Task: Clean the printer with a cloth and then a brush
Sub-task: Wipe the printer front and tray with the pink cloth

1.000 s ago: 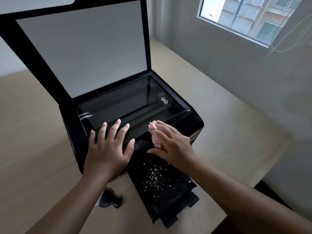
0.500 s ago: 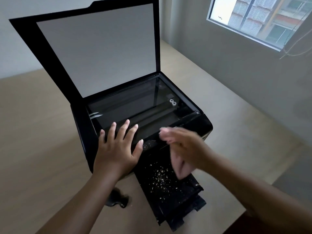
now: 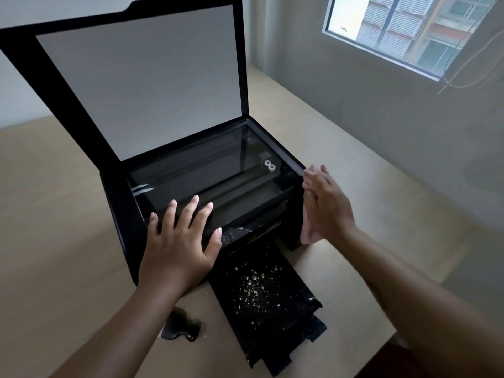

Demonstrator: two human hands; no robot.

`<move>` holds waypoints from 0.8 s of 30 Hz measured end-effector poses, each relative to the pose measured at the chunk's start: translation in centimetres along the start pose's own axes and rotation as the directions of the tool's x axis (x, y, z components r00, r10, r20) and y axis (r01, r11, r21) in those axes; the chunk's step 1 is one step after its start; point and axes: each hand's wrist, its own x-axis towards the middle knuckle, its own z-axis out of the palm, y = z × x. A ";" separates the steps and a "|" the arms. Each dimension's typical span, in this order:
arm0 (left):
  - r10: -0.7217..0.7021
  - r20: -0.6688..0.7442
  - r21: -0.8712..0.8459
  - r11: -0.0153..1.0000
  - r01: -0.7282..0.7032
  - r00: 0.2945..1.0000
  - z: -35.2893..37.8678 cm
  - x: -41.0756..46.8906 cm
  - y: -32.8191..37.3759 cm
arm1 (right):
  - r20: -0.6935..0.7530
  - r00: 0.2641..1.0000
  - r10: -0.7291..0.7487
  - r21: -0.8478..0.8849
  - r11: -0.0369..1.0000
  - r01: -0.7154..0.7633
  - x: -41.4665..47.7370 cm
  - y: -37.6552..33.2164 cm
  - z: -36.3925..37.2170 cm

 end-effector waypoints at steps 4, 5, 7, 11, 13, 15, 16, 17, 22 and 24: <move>0.002 0.003 0.005 1.000 -0.002 1.000 0.0 0.0 0.0 | 0.221 0.878 -0.426 -0.046 0.894 0.445 -2.2 -0.6 -0.3; 0.002 0.002 0.004 1.000 -0.003 1.000 0.0 0.0 0.0 | 0.239 0.874 -0.423 -0.062 0.892 0.448 -1.3 0.1 -0.8; 0.000 -0.002 0.005 1.000 0.000 1.000 -0.1 0.1 0.1 | 0.126 0.964 -0.235 -0.082 0.966 0.246 0.7 0.8 -1.0; -0.002 -0.005 0.006 1.000 0.002 1.000 -0.2 0.0 0.0 | 0.057 0.952 -0.301 -0.018 0.953 0.302 -2.8 -3.0 1.8; -0.003 -0.007 0.001 1.000 0.003 1.000 -0.3 0.0 0.0 | 0.205 0.815 -0.542 0.032 0.836 0.548 -3.7 -2.3 0.6; 0.004 -0.004 -0.002 1.000 -0.004 1.000 -0.4 0.0 0.0 | 0.233 0.788 -0.570 0.029 0.814 0.580 -2.0 -0.6 -0.9; -0.001 -0.003 0.001 1.000 0.001 1.000 -0.5 0.1 0.1 | 0.198 0.834 -0.515 0.031 0.854 0.520 -1.4 -0.1 -1.1; -0.002 0.001 0.006 1.000 0.002 1.000 -0.5 0.2 0.0 | 0.143 0.879 -0.456 0.046 0.890 0.454 -1.5 -0.2 -0.8; -0.011 0.002 0.023 1.000 0.011 1.000 -0.7 0.0 0.2 | 0.160 0.762 -0.627 -0.003 0.772 0.636 -4.2 -1.1 1.6; -0.015 0.004 0.023 1.000 0.015 1.000 -0.7 0.1 0.3 | 0.095 0.835 -0.543 -0.139 0.823 0.551 -2.8 -0.1 0.7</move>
